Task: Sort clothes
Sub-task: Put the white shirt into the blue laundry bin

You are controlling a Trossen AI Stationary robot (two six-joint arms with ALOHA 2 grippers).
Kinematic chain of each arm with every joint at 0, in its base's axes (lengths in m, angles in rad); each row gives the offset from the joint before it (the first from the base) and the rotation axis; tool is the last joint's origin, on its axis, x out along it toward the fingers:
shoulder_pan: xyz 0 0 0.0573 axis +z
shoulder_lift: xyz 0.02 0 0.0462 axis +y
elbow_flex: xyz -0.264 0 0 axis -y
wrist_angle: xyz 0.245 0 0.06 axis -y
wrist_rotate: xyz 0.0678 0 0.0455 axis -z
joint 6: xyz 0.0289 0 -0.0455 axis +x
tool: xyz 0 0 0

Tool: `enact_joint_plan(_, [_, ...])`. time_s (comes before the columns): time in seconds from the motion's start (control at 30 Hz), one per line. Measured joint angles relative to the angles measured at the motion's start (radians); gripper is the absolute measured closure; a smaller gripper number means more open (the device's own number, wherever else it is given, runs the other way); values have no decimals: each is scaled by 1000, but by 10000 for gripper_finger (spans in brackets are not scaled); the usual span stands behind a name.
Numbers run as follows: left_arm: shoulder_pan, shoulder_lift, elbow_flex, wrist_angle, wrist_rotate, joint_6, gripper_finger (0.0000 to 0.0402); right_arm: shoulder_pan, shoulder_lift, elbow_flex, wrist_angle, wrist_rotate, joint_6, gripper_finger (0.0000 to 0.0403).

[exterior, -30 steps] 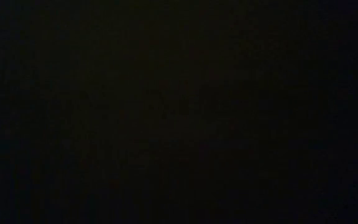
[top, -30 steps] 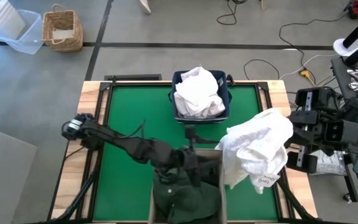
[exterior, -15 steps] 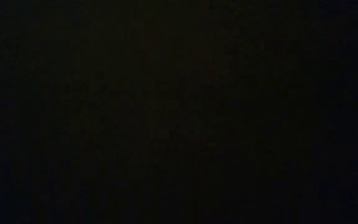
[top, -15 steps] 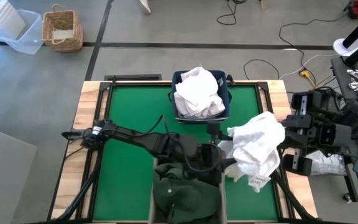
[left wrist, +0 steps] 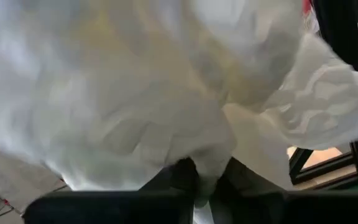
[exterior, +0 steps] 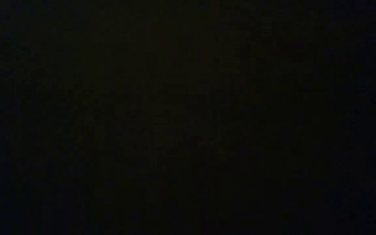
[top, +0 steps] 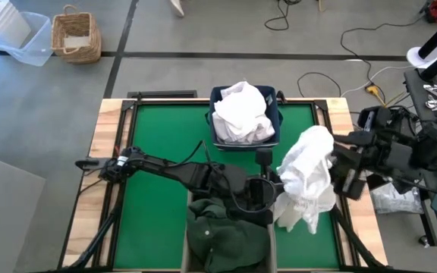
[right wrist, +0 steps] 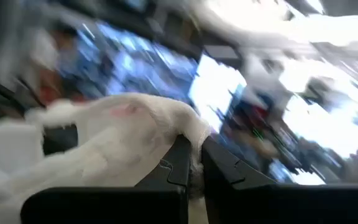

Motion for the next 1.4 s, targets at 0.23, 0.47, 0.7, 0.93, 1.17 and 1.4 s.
enact_joint_plan(0.23, [-14, -17, 18, -42, -1, -5, 399, 0, -3, -8, -111, 372, 30, 348])
enact_joint_plan(0.47, [-19, -81, 19, -71, 1, -70, 401, 0, -8, -26, -274, 457, 231, 232])
enact_joint_plan(0.7, [-35, -143, 19, -138, -10, -131, 401, 0, -20, -39, -383, 456, 359, 143])
enact_joint_plan(0.93, [-33, -182, 20, -167, -276, -108, 401, 25, 2, -52, -414, 444, 355, 97])
enact_joint_plan(1.17, [-32, -214, 20, -187, -367, -71, 401, 77, 36, -55, -455, 350, 371, 74])
enact_joint_plan(1.4, [-32, -229, 20, -232, -233, -68, 402, 79, 36, -58, -742, 133, 734, 60])
